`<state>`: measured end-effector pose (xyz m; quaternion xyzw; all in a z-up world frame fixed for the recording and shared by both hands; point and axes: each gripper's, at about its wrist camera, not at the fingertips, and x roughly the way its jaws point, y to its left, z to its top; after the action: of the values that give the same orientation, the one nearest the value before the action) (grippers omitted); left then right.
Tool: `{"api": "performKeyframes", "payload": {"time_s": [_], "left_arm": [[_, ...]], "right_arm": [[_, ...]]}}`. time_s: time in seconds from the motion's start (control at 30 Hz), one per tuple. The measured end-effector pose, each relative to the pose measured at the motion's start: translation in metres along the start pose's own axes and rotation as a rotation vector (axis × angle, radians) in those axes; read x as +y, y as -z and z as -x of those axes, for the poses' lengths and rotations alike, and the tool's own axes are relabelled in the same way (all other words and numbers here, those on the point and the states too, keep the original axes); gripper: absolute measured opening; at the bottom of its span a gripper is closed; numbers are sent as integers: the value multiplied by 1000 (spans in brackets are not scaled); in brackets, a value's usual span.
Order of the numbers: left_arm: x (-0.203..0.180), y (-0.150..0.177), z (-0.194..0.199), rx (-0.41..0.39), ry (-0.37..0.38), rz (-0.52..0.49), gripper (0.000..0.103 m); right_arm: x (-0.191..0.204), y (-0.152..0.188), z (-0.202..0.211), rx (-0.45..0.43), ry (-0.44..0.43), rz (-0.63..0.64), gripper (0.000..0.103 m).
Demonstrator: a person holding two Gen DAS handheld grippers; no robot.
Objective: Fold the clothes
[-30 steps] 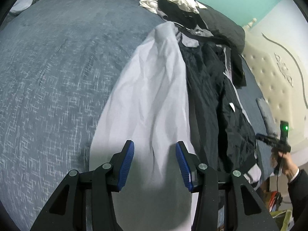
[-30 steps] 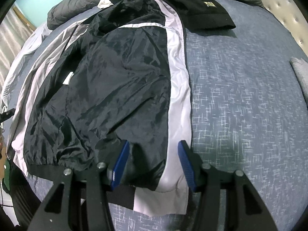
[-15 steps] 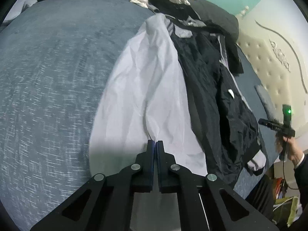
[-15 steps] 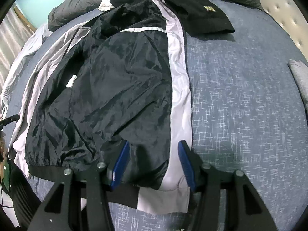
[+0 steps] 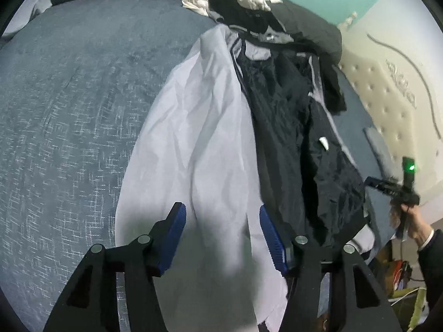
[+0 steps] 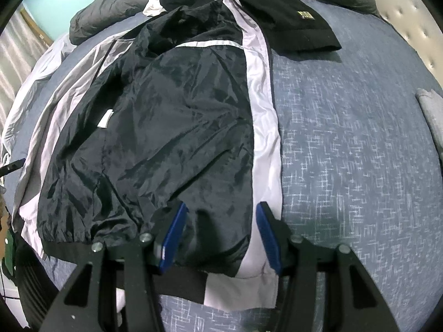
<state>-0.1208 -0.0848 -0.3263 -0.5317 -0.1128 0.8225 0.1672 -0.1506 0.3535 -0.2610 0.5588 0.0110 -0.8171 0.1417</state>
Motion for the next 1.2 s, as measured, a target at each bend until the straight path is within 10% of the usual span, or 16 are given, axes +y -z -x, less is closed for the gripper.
{"api": "performKeyframes", "payload": {"time_s": [0.13,0.2,0.4,0.97,1.2], "left_arm": [[0,3,-13,27,-40,-35,56],[1,3,-17,32,-47,-47,33],[19,4,-12,22,-26,-17,6],[111,-25,71,-182,-128,107,4],[147,-19,57,-132,-136,199,5]], "right_arm": [[-1,-1,-1,0,0,-7,53],[0,0,0,-2,-3,-6,53],[-5,1,-3,7,4,-10,53],[1,-2,-3,9,17,-5,53],[5,-5,0,10,27,-3,53]]}}
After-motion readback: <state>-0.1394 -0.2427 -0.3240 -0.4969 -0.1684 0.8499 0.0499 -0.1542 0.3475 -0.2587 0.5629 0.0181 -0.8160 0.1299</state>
